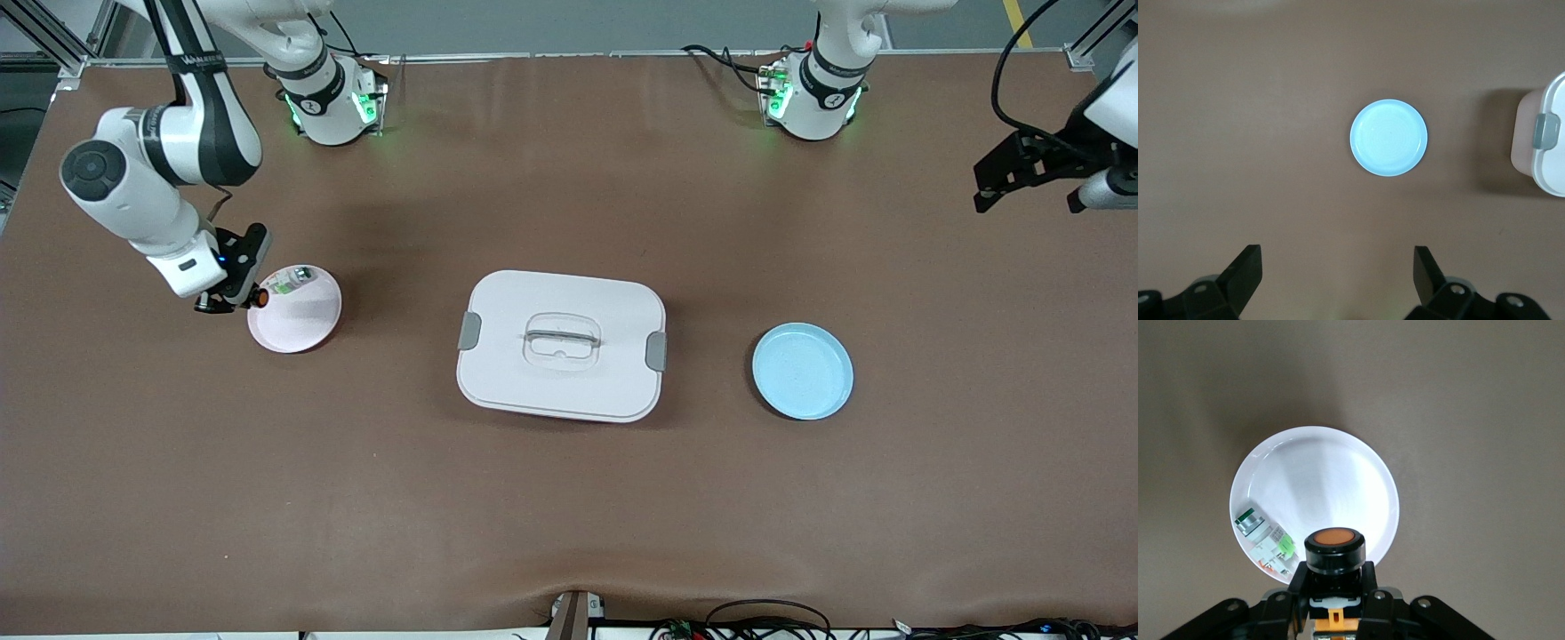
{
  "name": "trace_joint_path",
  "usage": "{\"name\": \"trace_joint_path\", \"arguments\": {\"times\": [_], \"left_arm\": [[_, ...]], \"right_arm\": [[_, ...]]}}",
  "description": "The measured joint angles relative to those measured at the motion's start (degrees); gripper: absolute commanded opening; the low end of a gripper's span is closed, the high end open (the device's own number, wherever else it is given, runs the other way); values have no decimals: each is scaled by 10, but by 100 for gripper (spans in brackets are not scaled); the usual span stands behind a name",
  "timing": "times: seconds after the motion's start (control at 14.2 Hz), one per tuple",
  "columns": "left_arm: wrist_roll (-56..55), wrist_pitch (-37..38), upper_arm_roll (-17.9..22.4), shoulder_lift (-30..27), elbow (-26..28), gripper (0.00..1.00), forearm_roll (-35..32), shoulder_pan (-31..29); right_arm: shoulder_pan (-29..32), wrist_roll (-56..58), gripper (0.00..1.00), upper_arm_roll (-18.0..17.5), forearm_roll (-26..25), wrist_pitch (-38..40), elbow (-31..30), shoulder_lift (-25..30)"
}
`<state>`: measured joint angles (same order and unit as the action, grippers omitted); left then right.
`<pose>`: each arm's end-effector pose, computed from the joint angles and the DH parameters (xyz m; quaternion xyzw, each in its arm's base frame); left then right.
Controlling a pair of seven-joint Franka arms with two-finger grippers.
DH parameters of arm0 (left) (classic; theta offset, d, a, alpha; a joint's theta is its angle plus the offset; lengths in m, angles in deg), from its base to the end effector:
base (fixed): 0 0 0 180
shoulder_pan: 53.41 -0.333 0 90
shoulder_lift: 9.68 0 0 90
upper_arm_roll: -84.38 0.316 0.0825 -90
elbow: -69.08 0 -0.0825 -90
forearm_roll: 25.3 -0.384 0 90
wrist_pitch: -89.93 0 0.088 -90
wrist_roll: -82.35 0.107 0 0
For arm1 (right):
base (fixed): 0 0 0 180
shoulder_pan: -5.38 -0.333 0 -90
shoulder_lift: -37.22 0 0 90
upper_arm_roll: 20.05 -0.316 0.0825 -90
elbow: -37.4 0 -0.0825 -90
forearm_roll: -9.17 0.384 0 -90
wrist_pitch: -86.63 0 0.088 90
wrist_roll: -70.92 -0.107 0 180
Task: Transfer orange switch to right arm and place
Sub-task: 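Move the switch with the right gripper over the pink plate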
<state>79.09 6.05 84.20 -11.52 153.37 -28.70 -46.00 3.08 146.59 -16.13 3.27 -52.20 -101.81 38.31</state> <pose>0.5290 -0.0636 0.6792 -0.9989 0.0342 -0.0152 0.0282 0.4834 -0.0141 0.3138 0.7741 0.6321 -0.0161 0.0300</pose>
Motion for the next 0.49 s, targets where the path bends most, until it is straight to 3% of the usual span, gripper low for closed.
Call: {"name": "trace_joint_path", "arguments": {"times": [0.49], "left_arm": [[-1, -2, 0, -43, 57, 100, 0, 2]], "right_arm": [[0, 2, 0, -5, 0, -64, -17, -58]]}}
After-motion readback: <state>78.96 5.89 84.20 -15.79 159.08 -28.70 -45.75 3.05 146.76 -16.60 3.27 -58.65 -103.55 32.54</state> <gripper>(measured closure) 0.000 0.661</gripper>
